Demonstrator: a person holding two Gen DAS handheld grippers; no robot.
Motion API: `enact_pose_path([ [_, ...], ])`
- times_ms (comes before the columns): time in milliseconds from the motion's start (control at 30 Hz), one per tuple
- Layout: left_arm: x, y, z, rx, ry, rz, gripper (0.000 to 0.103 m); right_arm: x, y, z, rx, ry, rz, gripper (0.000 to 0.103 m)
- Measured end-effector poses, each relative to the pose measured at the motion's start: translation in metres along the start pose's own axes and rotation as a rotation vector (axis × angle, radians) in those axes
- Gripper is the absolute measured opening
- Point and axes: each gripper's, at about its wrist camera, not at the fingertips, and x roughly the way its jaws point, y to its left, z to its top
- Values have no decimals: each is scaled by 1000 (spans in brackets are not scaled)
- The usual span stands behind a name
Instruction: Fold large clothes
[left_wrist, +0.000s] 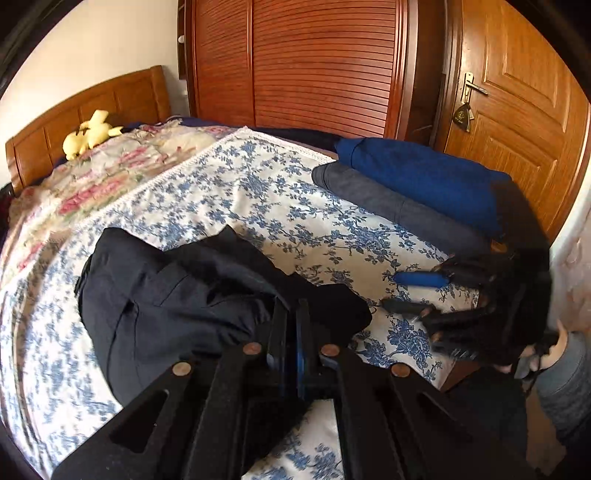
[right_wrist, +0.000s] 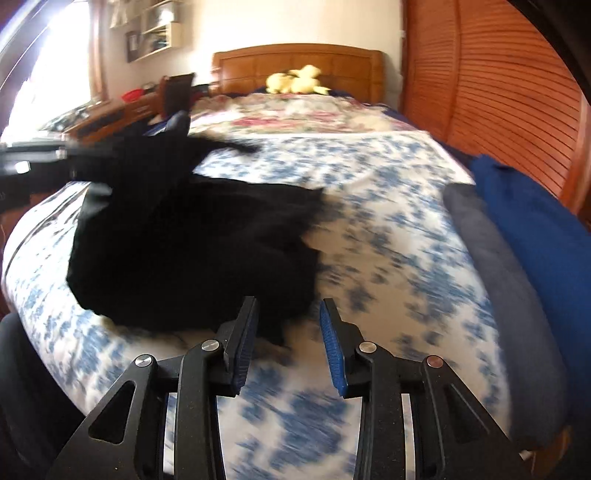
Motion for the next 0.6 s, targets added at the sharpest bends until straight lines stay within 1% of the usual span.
enact_pose_path([
  [67, 2, -1, -2, -3, -8, -2, 0, -8, -14, -5, 19, 0, -24, 33],
  [167, 1, 3, -4, -19, -27, 17, 0, -19, -24, -8, 35, 0, -33, 33],
  [300, -6, 14, -5, -81, -42, 24, 5, -26, -24, -5, 15, -1, -32, 33],
  [400, -21, 15, -6, -80, -75, 14, 7, -29, -18, 2, 11, -10, -26, 33],
  [467, -34, 14, -6, -72, -96, 20, 10, -31, -12, 7, 11, -24, -14, 33],
  [600, -64, 21, -14, -68, -141, 50, 22, -33, 4, 22, 7, -52, 14, 33],
])
